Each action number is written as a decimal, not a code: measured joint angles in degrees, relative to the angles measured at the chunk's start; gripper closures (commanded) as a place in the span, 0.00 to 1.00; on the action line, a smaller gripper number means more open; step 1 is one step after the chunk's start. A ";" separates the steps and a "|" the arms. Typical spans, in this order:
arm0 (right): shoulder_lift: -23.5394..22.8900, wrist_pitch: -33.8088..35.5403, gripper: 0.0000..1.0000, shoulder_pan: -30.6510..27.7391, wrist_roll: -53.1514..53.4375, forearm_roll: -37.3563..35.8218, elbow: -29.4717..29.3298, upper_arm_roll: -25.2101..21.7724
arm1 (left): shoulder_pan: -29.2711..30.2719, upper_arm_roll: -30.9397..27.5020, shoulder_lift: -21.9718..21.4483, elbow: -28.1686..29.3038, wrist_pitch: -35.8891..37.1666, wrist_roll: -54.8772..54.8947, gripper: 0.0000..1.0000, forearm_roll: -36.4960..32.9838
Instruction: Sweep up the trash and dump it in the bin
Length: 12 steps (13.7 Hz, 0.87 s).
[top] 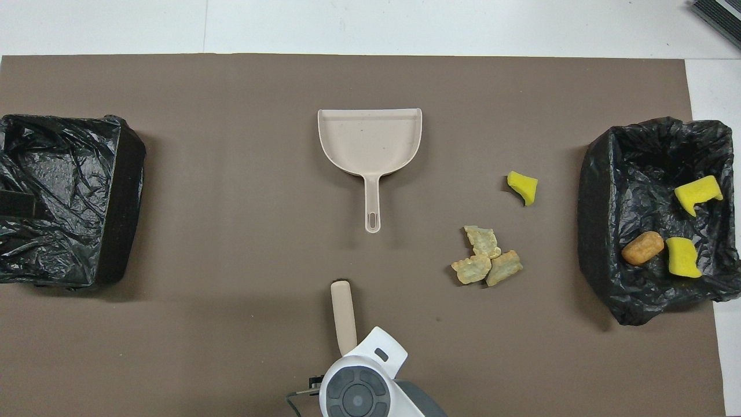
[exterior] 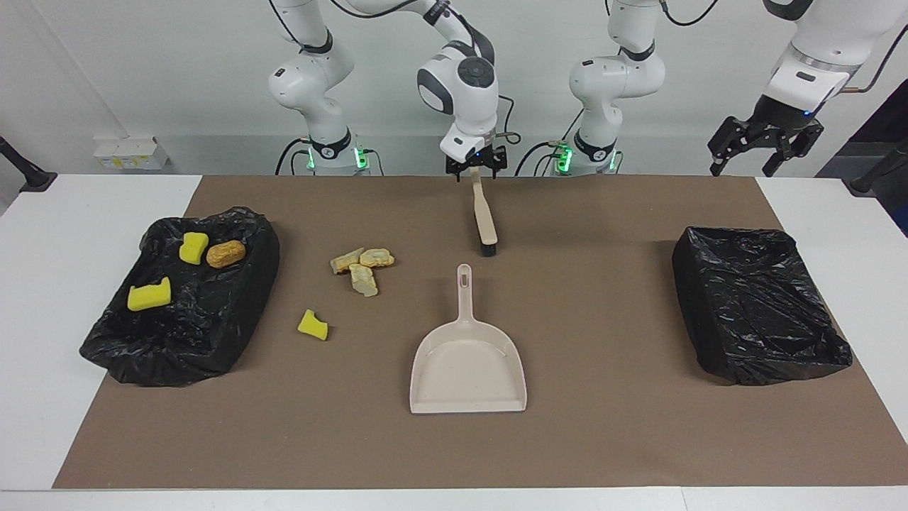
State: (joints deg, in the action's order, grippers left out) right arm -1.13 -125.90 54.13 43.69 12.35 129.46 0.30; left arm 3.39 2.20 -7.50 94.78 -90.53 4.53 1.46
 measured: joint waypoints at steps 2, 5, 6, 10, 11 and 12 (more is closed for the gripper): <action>-2.14 -0.96 0.30 0.59 0.07 0.00 -0.03 0.01 | 0.00 0.00 0.00 0.00 0.03 0.01 0.00 0.00; -2.35 -0.98 0.31 0.95 0.07 0.00 -0.15 0.01 | -0.03 0.03 0.06 0.02 -0.82 0.02 0.00 0.00; -2.31 -0.91 0.32 1.06 0.07 0.00 -0.21 0.07 | -0.11 0.09 0.20 0.05 -2.22 0.02 0.00 0.00; -2.10 0.77 0.99 1.12 0.06 0.26 -0.34 0.82 | -0.57 0.53 1.31 0.13 -5.52 0.00 0.00 0.00; -2.03 0.98 1.00 1.15 0.06 0.89 -0.34 1.14 | -0.82 0.53 1.73 0.14 -6.24 -0.11 0.00 0.00; -1.96 1.21 1.00 1.20 0.06 1.52 -0.38 1.43 | -1.07 0.54 2.12 0.14 -6.78 -0.17 0.00 0.01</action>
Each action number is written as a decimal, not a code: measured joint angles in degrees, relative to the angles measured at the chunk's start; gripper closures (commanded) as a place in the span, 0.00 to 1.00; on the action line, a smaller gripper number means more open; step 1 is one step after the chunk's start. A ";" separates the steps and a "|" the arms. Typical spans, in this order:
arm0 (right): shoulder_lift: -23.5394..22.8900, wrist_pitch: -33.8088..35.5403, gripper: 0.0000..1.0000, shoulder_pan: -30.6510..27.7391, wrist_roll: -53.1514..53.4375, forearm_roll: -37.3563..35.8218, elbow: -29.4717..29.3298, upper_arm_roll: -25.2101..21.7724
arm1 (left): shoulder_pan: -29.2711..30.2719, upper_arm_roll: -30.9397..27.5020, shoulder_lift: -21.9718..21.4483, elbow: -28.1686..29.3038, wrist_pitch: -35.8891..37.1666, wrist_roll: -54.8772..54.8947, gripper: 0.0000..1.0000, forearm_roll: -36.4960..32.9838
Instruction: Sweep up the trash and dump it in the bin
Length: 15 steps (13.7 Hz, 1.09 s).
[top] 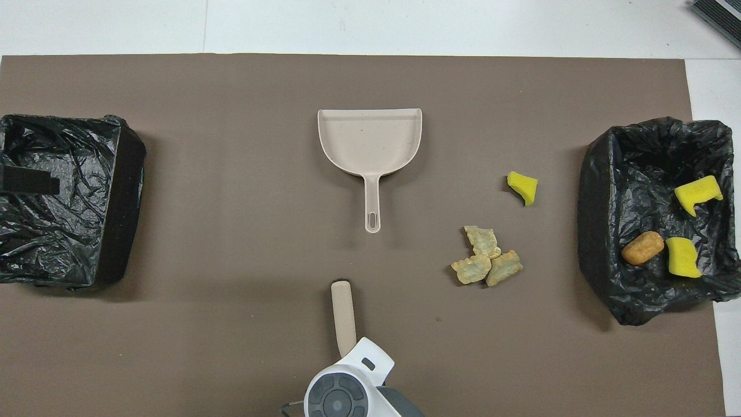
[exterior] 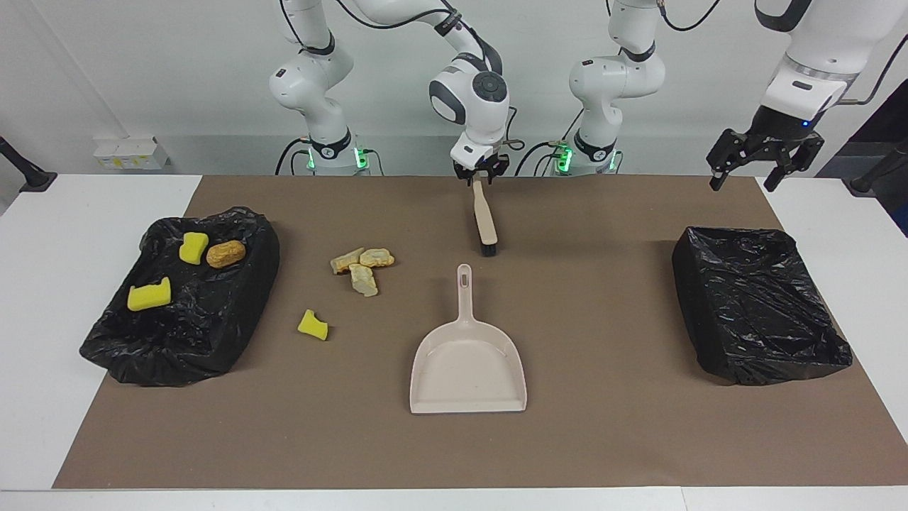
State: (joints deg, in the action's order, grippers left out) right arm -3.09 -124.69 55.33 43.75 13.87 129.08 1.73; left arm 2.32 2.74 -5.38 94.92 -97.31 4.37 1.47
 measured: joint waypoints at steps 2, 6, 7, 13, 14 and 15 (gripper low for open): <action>0.07 1.88 1.00 0.02 0.06 0.74 -0.46 0.08 | -0.70 0.04 0.44 0.07 -0.17 -0.15 0.00 0.01; 2.56 12.11 1.00 -3.36 0.17 0.76 -1.71 -0.40 | -1.45 0.08 0.62 0.60 -0.68 -0.18 0.00 0.01; 4.16 15.27 1.00 -5.95 0.17 0.69 -1.86 -0.47 | -1.66 0.07 0.67 0.73 -1.47 -0.19 0.00 0.01; 12.02 24.86 1.00 -21.75 -3.98 -3.33 -2.35 -0.98 | -4.06 0.13 3.01 1.25 -6.57 -4.25 0.00 0.01; 11.96 24.86 1.00 -23.38 -4.37 -5.22 -2.98 -0.99 | -4.56 0.14 3.34 1.43 -6.74 -4.68 0.00 0.01; 11.61 24.85 1.00 -24.68 -5.05 -6.78 -3.73 -0.98 | -4.91 0.12 3.54 1.55 -6.82 -4.91 0.00 0.01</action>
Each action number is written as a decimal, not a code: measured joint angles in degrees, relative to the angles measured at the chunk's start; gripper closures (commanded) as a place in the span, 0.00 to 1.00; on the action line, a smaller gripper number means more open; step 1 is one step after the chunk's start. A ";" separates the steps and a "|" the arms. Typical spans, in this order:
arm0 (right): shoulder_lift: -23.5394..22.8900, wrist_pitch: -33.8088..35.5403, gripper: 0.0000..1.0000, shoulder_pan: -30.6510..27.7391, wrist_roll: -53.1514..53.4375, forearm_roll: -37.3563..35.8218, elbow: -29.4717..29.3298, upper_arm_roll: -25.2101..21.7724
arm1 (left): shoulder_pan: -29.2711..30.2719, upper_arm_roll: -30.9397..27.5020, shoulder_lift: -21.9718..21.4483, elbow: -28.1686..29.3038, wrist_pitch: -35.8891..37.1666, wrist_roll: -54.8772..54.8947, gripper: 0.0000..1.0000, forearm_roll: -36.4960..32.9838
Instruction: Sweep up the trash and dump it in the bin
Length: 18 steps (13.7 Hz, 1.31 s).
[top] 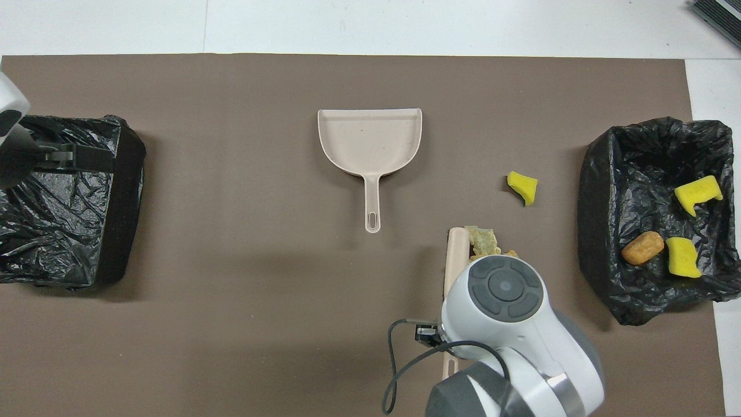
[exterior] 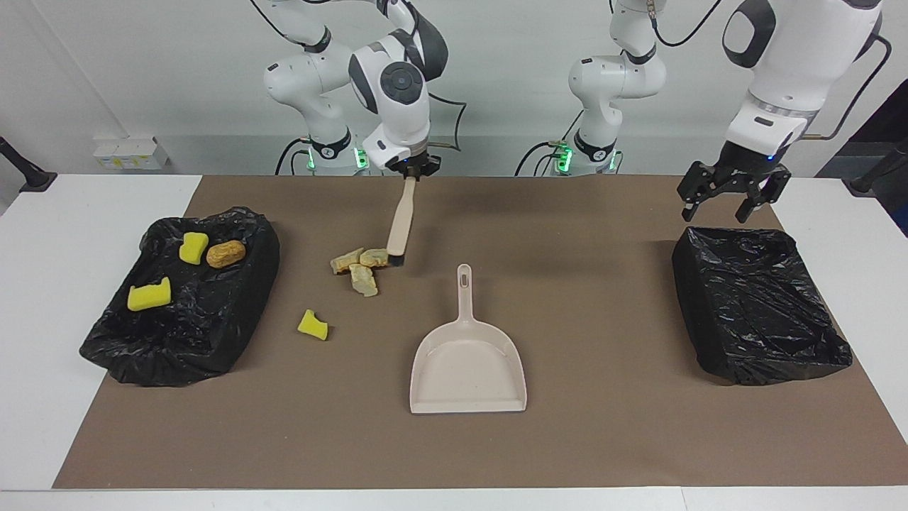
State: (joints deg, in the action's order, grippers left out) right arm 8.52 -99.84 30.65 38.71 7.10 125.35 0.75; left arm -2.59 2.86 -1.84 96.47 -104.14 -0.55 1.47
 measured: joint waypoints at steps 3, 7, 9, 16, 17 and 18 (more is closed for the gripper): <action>-3.02 -0.10 1.00 -4.18 -3.49 -2.60 -3.82 0.09 | -0.14 -0.06 0.13 0.00 -0.05 -0.12 0.00 0.00; -7.36 -1.42 1.00 -12.00 -13.65 -4.99 -7.45 0.00 | -0.89 -0.03 0.32 0.07 -0.80 -1.31 0.00 0.01; -8.33 -2.94 1.00 -16.39 -20.05 -8.04 -7.54 -0.04 | -1.94 0.04 0.93 0.19 -3.10 -3.19 0.00 0.01; -11.87 -10.52 1.00 -23.83 -30.07 -20.85 -7.55 0.01 | -5.67 0.11 3.95 0.36 -7.26 -8.39 0.00 0.01; -13.10 -12.65 1.00 -25.19 -31.39 -22.87 -7.62 0.01 | -6.13 0.11 4.42 0.37 -7.80 -9.16 0.00 0.01; -14.56 -14.33 1.00 -26.61 -32.80 -24.83 -8.00 -0.02 | -6.35 0.14 4.77 0.37 -8.25 -9.53 0.00 0.01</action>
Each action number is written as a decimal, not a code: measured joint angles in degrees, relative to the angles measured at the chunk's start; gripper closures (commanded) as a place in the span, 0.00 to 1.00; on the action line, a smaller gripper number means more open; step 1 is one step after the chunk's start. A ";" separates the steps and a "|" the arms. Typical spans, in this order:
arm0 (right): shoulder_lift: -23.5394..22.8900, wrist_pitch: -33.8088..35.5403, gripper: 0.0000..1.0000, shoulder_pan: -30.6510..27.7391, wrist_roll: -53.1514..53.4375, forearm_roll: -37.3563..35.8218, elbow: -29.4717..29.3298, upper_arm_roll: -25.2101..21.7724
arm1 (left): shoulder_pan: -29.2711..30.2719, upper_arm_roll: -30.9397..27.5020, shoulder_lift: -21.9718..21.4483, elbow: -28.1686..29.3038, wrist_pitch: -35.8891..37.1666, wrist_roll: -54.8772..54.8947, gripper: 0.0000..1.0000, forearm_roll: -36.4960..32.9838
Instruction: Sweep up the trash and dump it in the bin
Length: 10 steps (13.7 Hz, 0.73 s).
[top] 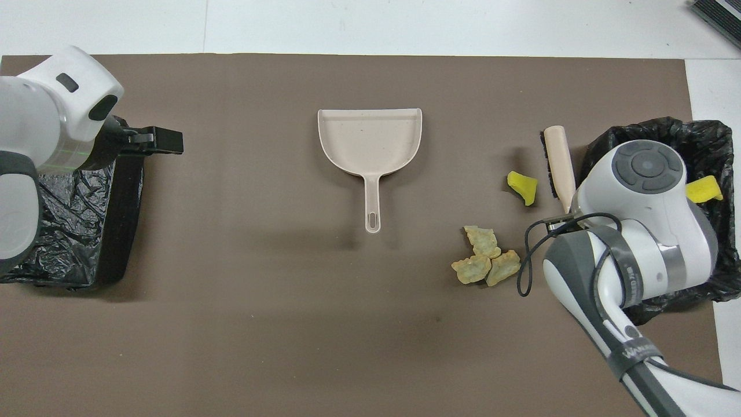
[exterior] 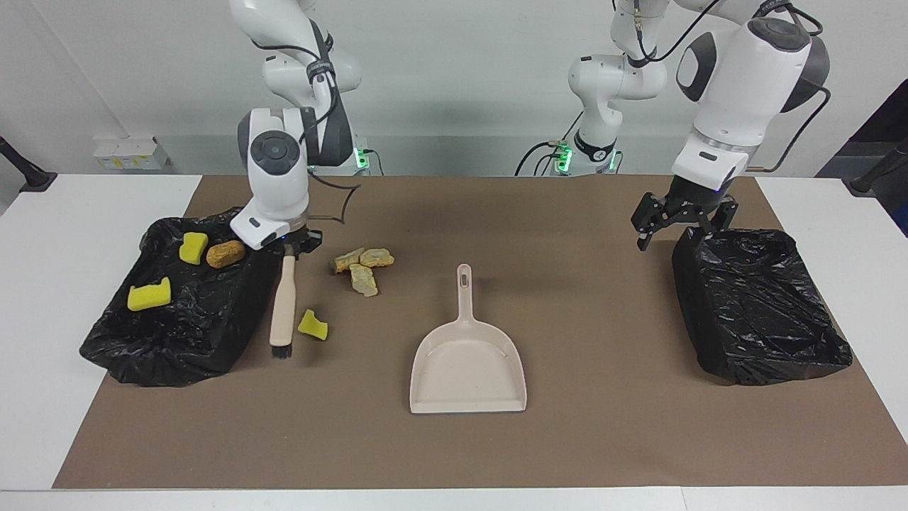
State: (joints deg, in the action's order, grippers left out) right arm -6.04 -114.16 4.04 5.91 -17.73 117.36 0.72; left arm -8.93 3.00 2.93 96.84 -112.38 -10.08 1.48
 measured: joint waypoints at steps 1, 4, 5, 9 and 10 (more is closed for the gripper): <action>-1.52 -1.06 1.00 -1.14 -0.80 -1.65 -0.75 -0.03 | -0.36 -0.04 0.40 0.01 -0.48 -0.64 0.00 0.00; -4.63 -1.75 1.00 -3.07 -1.78 -2.91 -2.87 -0.03 | -1.62 0.00 1.56 0.01 -1.64 -3.58 0.00 -0.04; -4.95 -1.74 1.00 -3.05 -1.82 -2.91 -2.86 0.06 | -1.79 -0.03 1.70 0.01 -1.75 -3.81 0.00 -0.04; -5.12 -1.73 1.00 -2.61 -3.23 -0.26 0.10 1.07 | -3.00 -0.03 2.50 0.07 -2.10 -5.21 0.00 -0.04; -4.89 -1.75 1.00 -2.29 -3.87 1.15 0.79 1.18 | -3.86 -0.02 3.35 0.08 -3.14 -6.59 0.00 -0.04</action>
State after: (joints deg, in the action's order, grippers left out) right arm -10.93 -115.91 1.75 2.04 -16.59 118.15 1.91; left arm -12.79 2.98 6.28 96.92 -115.52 -16.67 1.44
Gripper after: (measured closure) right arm 0.736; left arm 0.000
